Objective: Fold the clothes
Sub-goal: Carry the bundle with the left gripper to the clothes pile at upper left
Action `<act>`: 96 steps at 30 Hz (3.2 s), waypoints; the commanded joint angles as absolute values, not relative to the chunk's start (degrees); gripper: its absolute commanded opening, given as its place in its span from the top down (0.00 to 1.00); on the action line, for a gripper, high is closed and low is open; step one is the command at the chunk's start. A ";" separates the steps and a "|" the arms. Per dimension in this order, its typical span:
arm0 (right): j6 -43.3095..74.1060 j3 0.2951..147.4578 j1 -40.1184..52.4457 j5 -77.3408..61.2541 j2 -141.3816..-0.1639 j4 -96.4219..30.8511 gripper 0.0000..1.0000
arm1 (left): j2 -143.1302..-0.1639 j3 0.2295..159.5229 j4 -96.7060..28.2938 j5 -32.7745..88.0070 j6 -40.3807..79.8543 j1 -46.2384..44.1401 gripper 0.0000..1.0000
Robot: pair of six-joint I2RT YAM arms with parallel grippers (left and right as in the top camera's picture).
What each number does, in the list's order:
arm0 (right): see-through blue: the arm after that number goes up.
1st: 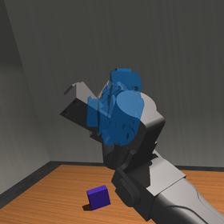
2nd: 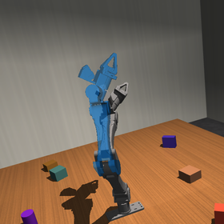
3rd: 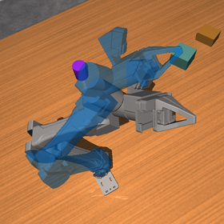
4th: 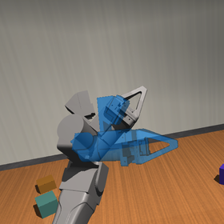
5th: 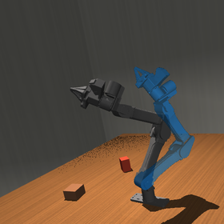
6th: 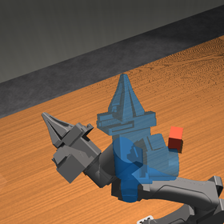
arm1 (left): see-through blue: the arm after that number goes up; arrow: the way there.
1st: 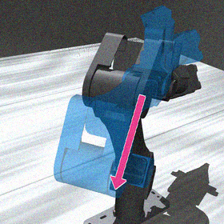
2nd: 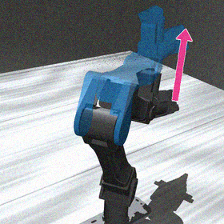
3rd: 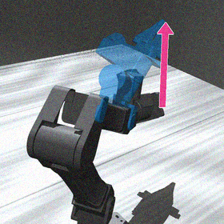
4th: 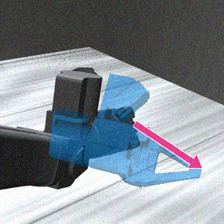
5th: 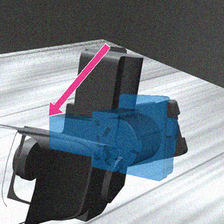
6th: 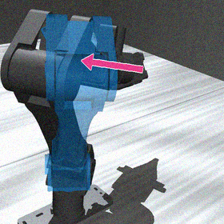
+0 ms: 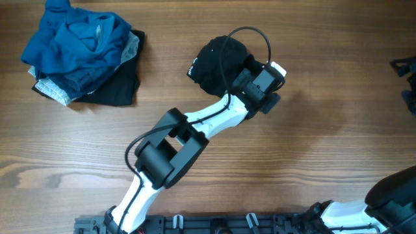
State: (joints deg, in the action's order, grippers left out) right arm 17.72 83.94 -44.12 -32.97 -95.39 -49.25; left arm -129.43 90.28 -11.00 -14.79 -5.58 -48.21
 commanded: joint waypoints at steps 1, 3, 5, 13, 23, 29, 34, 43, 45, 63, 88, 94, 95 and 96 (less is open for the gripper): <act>16.73 84.42 -43.88 -33.45 -95.46 -49.12 0.00 | -132.53 90.45 -10.61 -16.21 -6.24 -47.42 0.20; 16.73 84.42 -43.88 -33.43 -95.46 -49.10 0.01 | -132.90 90.45 -10.44 -17.41 -6.22 -47.07 0.48; 16.73 84.42 -43.88 -33.45 -95.46 -49.08 0.01 | -132.90 90.45 -10.22 -21.21 -6.20 -47.07 0.75; 16.78 84.42 -43.88 -33.45 -95.46 -48.62 0.01 | -124.97 90.45 -14.50 -32.47 -8.95 -46.96 0.96; 17.15 84.42 -43.83 -34.98 -95.46 -48.07 0.00 | -97.06 90.45 -12.14 -33.50 -13.28 -37.32 0.96; 17.08 84.42 -42.65 -36.01 -95.46 -48.10 0.00 | -93.08 90.45 -11.38 -33.32 -16.23 -31.24 0.96; 16.91 84.42 -40.56 -36.01 -95.46 -48.10 0.00 | -92.73 92.05 -5.30 -33.15 -26.30 -22.37 0.96; 16.91 84.42 -39.38 -36.01 -95.46 -48.07 0.01 | -92.73 92.27 0.34 -22.44 -53.84 -2.09 0.96; 16.93 84.42 -39.38 -36.01 -95.46 -48.07 0.01 | -92.73 92.27 2.50 -19.25 -58.00 1.93 0.96; 17.76 84.42 -38.83 -36.01 -95.46 -48.51 0.01 | -105.84 92.27 9.30 5.34 -60.01 25.63 0.96; 17.98 84.42 -38.04 -35.99 -95.46 -46.17 0.00 | -109.56 92.12 -28.82 4.47 -33.34 -0.49 0.85; 18.04 84.42 -38.04 -36.01 -95.46 -46.13 0.01 | -109.54 92.12 -29.85 4.69 -33.34 -0.49 0.00; 18.09 84.42 -38.04 -36.01 -95.46 -46.15 0.00 | -109.51 92.12 -29.85 4.69 -33.34 -0.54 0.00; 18.06 84.42 -38.04 -36.01 -95.46 -46.19 0.01 | -109.51 92.12 -29.87 4.69 -33.26 -0.54 0.00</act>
State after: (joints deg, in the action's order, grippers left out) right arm 17.96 83.94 -38.24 -34.94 -95.39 -46.41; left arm -109.51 91.39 -30.00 3.99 -34.52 -0.54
